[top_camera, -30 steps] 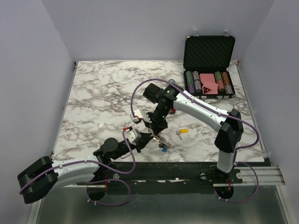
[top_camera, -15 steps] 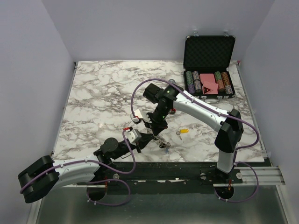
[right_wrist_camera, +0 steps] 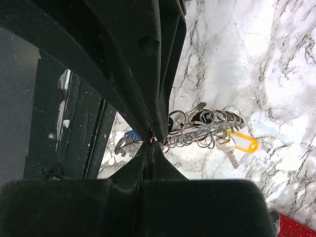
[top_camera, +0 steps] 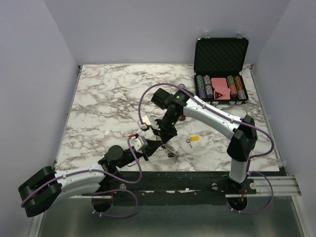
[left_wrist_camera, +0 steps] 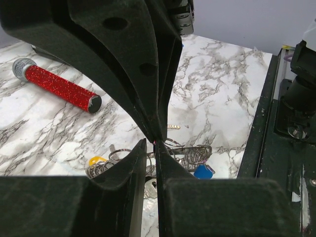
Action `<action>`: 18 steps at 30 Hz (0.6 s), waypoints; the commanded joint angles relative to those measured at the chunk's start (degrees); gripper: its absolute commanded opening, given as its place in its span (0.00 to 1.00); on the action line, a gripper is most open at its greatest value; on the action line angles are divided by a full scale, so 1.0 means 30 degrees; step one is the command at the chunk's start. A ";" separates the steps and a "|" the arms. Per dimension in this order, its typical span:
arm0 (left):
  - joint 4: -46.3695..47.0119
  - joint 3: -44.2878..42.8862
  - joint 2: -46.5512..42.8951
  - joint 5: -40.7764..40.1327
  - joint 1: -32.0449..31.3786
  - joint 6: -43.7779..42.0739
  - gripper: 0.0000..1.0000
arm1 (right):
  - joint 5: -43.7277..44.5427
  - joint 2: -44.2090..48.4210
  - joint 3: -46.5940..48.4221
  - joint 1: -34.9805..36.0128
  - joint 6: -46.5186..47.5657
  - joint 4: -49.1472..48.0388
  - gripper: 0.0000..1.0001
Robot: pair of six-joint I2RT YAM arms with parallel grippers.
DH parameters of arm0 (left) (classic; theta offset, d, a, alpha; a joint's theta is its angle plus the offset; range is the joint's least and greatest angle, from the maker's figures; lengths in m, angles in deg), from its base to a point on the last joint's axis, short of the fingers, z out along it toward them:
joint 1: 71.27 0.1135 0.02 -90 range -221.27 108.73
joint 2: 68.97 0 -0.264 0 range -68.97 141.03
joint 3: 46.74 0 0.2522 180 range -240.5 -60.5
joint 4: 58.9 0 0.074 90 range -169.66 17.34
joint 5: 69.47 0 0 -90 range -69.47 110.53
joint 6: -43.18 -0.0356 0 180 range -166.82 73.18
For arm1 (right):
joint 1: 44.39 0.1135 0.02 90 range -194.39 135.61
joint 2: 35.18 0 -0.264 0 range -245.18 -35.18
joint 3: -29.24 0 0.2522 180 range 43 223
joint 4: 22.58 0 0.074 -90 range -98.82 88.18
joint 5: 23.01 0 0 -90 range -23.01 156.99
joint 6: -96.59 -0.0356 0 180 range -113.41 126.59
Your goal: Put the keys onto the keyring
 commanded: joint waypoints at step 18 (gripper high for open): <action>0.0053 -0.0288 0.0875 0.2175 0.0521 -0.0184 0.00 | -0.1163 0.0635 -0.0067 -0.0058 0.0143 -0.0040 0.00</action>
